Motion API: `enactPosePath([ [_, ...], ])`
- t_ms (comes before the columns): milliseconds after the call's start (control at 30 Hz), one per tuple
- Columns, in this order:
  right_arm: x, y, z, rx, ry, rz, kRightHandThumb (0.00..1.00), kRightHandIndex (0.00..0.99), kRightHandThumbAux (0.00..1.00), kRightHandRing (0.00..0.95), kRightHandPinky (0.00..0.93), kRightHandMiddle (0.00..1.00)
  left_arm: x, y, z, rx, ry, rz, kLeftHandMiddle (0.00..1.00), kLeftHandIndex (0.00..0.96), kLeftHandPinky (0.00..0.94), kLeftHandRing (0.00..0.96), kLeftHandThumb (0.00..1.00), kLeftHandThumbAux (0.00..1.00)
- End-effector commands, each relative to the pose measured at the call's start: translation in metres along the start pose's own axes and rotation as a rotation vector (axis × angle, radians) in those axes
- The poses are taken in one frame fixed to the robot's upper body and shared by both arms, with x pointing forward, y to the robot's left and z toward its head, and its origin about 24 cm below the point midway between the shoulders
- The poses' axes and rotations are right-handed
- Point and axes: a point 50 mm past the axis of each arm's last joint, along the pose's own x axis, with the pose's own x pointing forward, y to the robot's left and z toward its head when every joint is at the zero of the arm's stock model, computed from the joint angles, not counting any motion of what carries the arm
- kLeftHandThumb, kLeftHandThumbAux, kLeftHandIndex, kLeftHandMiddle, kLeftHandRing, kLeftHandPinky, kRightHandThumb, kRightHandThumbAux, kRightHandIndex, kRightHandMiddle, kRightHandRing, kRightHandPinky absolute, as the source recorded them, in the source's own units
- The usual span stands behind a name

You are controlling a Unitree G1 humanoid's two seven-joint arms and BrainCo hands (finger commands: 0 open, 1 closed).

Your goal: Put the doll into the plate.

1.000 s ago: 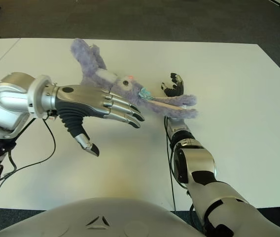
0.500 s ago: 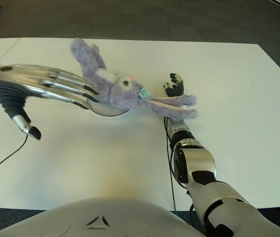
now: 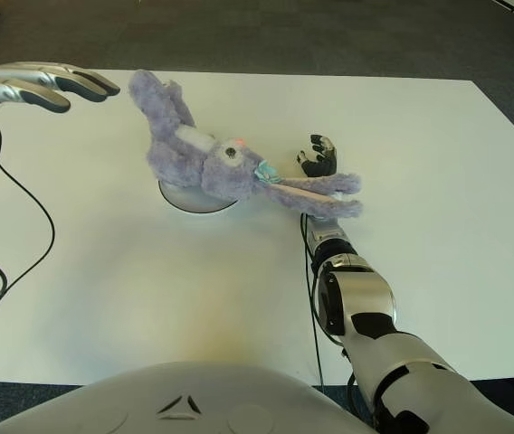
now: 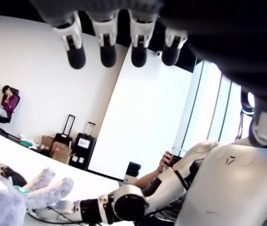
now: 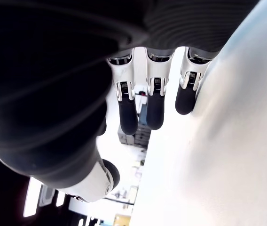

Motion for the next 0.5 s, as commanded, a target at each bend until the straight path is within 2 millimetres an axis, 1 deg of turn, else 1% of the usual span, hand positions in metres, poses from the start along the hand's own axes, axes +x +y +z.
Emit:
enactPosePath([
  [33, -0.0661, 0.0095, -0.0922, -0.042, 0.402, 0.07, 0.6, 0.229, 0.868, 0.177, 0.155, 0.224, -0.0017, -0.0065, -0.0021, -0.021, -0.005, -0.145, 0.0, 0.0, 0.0, 0.0, 0.203, 0.425],
  [500, -0.0661, 0.0099, -0.0921, -0.042, 0.402, 0.071, 0.6, 0.229, 0.868, 0.177, 0.155, 0.224, -0.0022, -0.0065, -0.0025, -0.022, -0.005, -0.145, 0.0, 0.0, 0.0, 0.0, 0.203, 0.425],
])
